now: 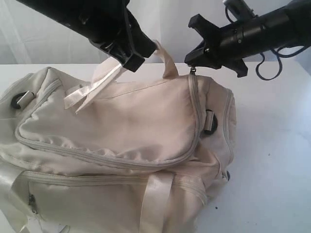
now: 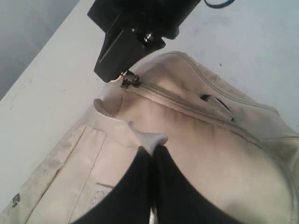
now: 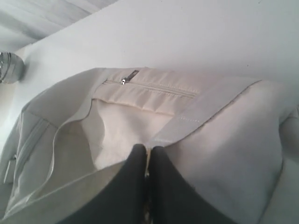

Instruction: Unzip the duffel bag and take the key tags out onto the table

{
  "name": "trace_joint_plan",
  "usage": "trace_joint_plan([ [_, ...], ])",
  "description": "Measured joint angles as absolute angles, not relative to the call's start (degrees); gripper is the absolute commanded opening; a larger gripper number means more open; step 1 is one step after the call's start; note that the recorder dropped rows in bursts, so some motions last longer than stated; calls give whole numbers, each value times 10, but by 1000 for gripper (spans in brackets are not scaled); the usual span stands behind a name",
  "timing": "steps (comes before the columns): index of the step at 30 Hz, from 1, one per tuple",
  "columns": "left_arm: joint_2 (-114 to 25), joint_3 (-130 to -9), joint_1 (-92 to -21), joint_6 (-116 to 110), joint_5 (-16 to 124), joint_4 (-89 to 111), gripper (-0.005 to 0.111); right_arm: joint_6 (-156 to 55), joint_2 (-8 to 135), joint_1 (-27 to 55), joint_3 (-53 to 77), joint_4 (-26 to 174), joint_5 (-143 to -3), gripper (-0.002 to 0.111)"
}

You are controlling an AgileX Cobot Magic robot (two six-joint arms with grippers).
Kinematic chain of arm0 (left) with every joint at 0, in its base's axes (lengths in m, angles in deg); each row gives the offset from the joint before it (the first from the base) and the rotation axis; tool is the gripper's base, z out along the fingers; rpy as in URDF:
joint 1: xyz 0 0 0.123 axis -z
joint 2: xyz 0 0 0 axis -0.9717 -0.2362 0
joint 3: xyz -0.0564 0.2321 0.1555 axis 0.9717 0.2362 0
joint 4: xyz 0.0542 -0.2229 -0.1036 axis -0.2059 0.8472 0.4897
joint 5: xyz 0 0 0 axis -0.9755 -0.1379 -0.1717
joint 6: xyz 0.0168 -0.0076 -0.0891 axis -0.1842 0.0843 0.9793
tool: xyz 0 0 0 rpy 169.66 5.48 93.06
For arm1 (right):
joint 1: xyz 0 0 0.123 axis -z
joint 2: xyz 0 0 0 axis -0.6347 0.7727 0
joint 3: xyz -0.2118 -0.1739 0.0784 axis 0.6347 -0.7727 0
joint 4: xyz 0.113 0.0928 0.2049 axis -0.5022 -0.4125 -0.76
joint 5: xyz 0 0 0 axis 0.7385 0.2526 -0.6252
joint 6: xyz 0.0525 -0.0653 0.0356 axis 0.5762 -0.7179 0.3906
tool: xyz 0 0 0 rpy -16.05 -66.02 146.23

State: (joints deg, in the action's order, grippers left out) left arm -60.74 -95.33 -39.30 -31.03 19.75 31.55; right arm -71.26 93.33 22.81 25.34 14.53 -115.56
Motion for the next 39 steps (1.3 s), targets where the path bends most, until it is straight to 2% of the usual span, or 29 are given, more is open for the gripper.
trace_joint_plan([
  [17, -644, -952, -393, -282, 216, 326, 0, -725, 843, 228, 243, 269, -1251, 0],
  [39, -644, -952, -393, -249, 229, 327, 0, -774, 695, 228, 26, 258, -1245, 0],
])
